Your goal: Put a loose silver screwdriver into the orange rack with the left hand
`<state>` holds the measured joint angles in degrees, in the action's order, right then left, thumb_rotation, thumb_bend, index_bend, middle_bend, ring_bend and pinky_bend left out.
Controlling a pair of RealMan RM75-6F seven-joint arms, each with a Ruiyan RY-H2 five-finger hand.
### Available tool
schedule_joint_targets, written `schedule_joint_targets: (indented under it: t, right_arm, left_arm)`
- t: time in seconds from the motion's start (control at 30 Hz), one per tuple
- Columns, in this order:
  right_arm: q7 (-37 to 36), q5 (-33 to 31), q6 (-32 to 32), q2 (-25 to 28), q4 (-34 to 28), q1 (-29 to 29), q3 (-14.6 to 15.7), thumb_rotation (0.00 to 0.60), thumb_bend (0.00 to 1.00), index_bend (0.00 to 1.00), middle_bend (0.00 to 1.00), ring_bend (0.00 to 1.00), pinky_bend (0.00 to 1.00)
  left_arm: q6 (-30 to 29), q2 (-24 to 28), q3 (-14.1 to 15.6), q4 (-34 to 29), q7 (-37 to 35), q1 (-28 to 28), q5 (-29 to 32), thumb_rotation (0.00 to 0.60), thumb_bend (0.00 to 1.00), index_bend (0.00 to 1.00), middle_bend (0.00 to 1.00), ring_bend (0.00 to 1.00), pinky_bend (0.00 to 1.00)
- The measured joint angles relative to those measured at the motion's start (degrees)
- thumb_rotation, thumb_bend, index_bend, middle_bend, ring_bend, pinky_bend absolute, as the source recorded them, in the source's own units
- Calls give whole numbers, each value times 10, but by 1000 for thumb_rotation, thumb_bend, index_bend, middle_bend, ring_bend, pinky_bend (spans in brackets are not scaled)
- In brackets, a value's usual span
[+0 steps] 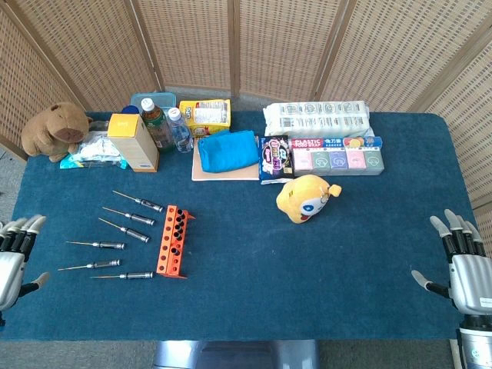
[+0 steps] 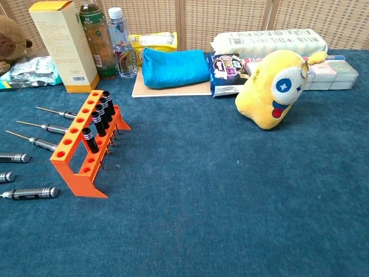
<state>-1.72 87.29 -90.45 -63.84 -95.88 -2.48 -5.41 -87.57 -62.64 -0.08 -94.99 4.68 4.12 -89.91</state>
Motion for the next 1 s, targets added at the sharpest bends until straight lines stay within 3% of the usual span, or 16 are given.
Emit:
schedule_joint_targets:
  t: [0.03,0.1,0.17,0.27,0.43,0.7,1.0]
  right_arm:
    - [-4,-2,1,3,-1,0,0,600,0,93,0,0,0]
    - [-9,-5,4,5,-3,0,-1,600,0,93,0,0,0]
    - [-16,-7,5,10,-7,0,-2,600,0,92,0,0,0]
    - [-18,-6,7,12,-8,0,-2,600,1,92,0,0,0]
    - [-18,-9,22,16,-9,-2,3,600,7,90,0,0,0]
    - [-26,-4,27,27,-18,-2,10,600,10,90,0,0,0]
    - [-37,-5,33,36,-23,-2,12,600,13,90,0,0,0]
  left_arm:
    - [1,-2,-1,1,-1,2,-1,600,63,14,858,784,652]
    - [3,-11,-4,3,-4,6,-3,600,98,96,987,962,914]
    - [3,-21,-8,5,-5,9,-3,600,110,182,1000,1000,996]
    - [10,-41,-13,5,-5,15,2,600,112,267,1000,1000,1000]
    - [74,-52,-10,-16,16,37,21,600,129,351,1000,1000,1000]
    - [162,-91,-5,-61,112,72,79,600,142,356,1000,1000,1000]
    - [195,-150,-6,-101,238,95,164,600,228,356,1000,1000,1000]
